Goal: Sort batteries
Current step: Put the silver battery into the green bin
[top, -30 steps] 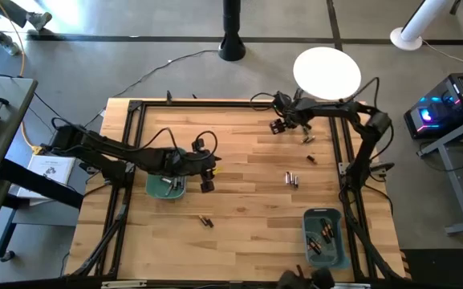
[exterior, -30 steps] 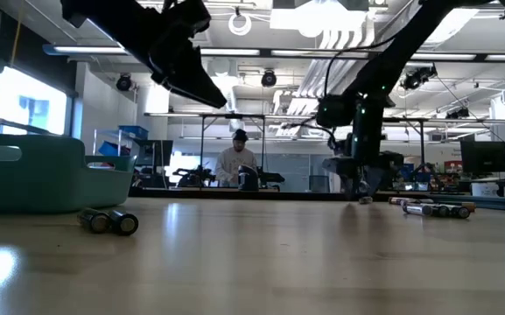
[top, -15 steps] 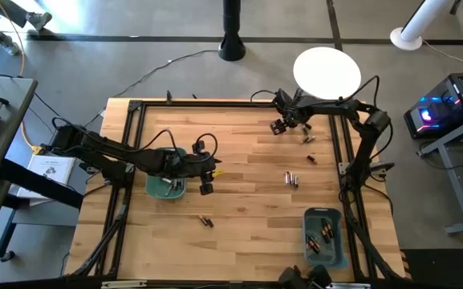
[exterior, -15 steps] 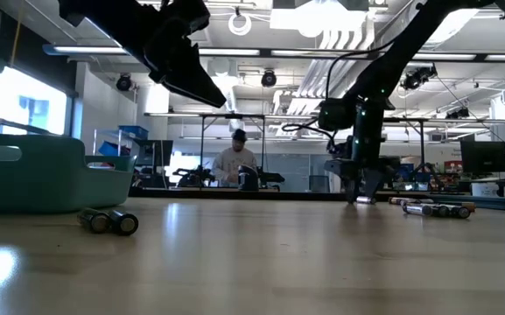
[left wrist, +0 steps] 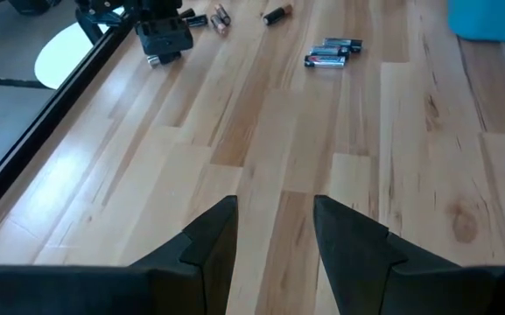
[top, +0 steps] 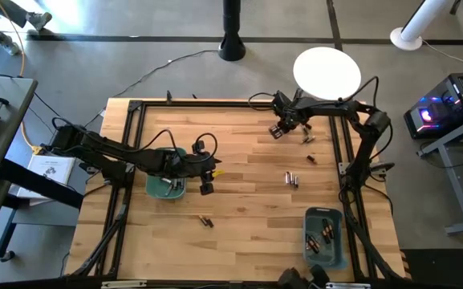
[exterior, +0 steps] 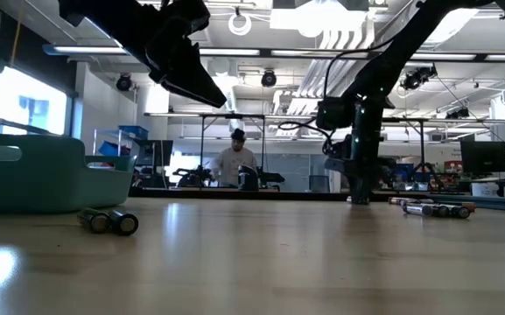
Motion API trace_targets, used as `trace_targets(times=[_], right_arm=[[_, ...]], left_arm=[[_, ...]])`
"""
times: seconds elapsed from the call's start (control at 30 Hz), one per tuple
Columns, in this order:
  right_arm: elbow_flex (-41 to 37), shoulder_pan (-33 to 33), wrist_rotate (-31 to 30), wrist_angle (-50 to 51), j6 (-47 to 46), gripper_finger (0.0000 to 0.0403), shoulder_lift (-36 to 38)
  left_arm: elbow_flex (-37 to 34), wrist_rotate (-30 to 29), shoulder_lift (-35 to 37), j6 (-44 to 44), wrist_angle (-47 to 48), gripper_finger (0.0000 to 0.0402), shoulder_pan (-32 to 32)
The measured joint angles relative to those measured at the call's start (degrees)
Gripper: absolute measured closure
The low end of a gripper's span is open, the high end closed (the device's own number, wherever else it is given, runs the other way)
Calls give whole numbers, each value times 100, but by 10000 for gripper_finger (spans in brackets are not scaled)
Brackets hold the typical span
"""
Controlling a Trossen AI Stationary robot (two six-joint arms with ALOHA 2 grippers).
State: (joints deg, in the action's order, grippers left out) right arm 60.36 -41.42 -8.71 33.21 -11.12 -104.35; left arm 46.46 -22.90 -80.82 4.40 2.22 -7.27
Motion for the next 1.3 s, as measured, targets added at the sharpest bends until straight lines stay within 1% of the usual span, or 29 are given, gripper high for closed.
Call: trace_targets(times=[0.03, 0.13, 0.23, 0.37, 0.43, 0.5, 0.6, 0.67, 0.7, 0.83, 0.9, 0.93, 1.03, 1.13, 1.2, 1.3], right_arm=[[-4, 22, 28, -18, 24, 384, 26], [-28, 103, 149, -2, 23, 386, 211], [-19, 267, 191, -70, 51, 382, 606], [-45, 707, 372, -233, 273, 381, 1226], [-144, 1087, 508, -601, 478, 382, 1558], [-398, 1521, 791, -1142, 857, 383, 1825], [-993, 2210, 1557, -2164, 1598, 383, 2183], [-1419, 2651, 1884, -2894, 1716, 383, 2314], [-1611, 2845, 1932, -3230, 1674, 383, 2336], [-2091, 3451, 1924, -4406, 1326, 383, 2326], [-2163, 3644, 1925, -4783, 1217, 383, 2297], [-2174, 3715, 1930, -4820, 1186, 383, 2292], [-2108, 3849, 1907, -4866, 1135, 384, 2292], [-2013, 3919, 1907, -4888, 1144, 384, 2292], [-1971, 3936, 1958, -4881, 1155, 384, 2292], [-1924, 3935, 2207, -4882, 1157, 384, 2292]], left_arm=[[0, -13, 0, 0, 0, 259, 0], [0, -50, 0, -10, 2, 259, 0], [-13, -246, 3, -57, -17, 259, 10], [-295, -294, 39, -185, -436, 259, 73], [-454, -288, 48, -250, -779, 259, 100], [-652, -204, 48, -448, -1414, 259, 101], [-882, 117, 48, -826, -2322, 259, 72], [-940, 280, 50, -1110, -2701, 259, 39], [-940, 420, 50, -1334, -2784, 259, 19], [-940, 1463, 37, -2814, -2838, 259, -119], [-928, 1491, -1, -3224, -2933, 258, -230], [-880, 1486, -10, -3350, -2882, 256, -265], [-627, 1443, -48, -3448, -2864, 241, -243], [-299, 1449, -143, -3545, -2558, 218, -154], [-115, 1623, -310, -3691, -2231, 202, -61], [124, 1817, -720, -3953, -2124, 190, 26]])
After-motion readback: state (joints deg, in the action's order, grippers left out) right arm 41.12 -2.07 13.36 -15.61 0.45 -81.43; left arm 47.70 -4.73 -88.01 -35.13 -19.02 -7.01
